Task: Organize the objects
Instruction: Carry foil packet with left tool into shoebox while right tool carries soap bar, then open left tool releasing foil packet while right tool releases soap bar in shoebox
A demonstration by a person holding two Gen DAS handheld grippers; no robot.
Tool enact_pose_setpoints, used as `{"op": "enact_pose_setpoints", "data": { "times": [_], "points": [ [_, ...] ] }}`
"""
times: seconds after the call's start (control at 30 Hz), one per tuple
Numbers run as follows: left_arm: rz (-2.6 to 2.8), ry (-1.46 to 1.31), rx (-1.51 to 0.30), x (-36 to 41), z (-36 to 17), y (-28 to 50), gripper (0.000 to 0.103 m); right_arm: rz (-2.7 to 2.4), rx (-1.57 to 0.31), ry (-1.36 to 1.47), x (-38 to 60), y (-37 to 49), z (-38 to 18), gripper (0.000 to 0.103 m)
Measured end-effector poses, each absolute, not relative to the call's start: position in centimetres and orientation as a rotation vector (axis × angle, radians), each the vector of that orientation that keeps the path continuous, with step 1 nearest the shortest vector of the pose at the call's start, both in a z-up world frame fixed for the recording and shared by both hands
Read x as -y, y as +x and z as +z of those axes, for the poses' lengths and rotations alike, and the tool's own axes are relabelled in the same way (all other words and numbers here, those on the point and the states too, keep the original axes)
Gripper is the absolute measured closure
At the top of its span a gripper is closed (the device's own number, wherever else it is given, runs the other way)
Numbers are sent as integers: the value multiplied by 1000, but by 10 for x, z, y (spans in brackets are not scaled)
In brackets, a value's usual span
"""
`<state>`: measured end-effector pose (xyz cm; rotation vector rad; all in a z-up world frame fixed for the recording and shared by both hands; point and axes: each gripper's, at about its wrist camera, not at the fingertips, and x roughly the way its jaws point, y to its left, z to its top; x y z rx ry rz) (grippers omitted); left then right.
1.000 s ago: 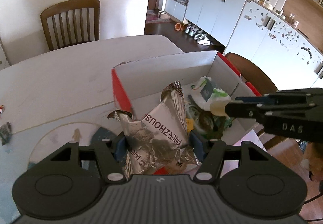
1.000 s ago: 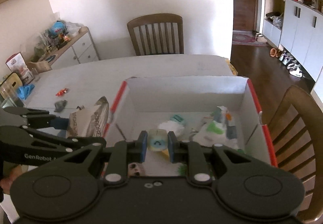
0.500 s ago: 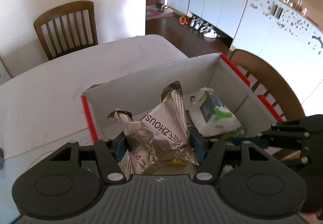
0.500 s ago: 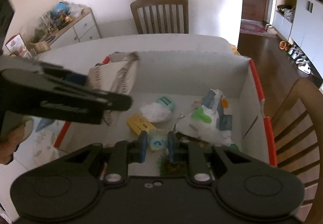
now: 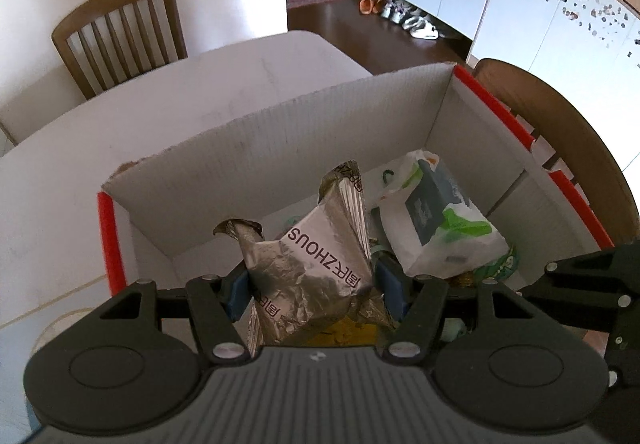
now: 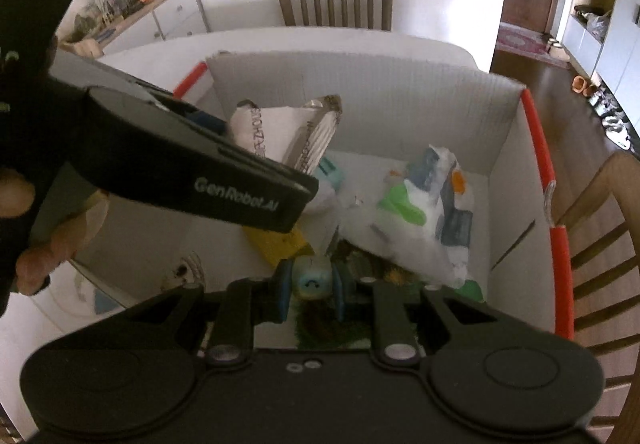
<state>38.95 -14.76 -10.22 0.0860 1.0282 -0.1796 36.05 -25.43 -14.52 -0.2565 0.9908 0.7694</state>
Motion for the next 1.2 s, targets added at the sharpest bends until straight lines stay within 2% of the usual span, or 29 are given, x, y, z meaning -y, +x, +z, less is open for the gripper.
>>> {"op": "enact_pose_setpoints", "data": {
  "times": [0.3, 0.7, 0.9, 1.2],
  "points": [
    [-193, 98, -1079, 152, -116, 394, 39, 803, -1045, -244, 254, 367, -152, 80],
    [-197, 76, -1099, 147, -123, 392, 37, 810, -1022, -217, 261, 365, -140, 75],
    [-190, 54, -1080, 140, -118, 379, 30, 808, -1004, -201, 270, 362, -131, 72],
    [-185, 26, -1023, 141, -94, 364, 28, 808, -960, -173, 282, 354, -110, 66]
  ]
}}
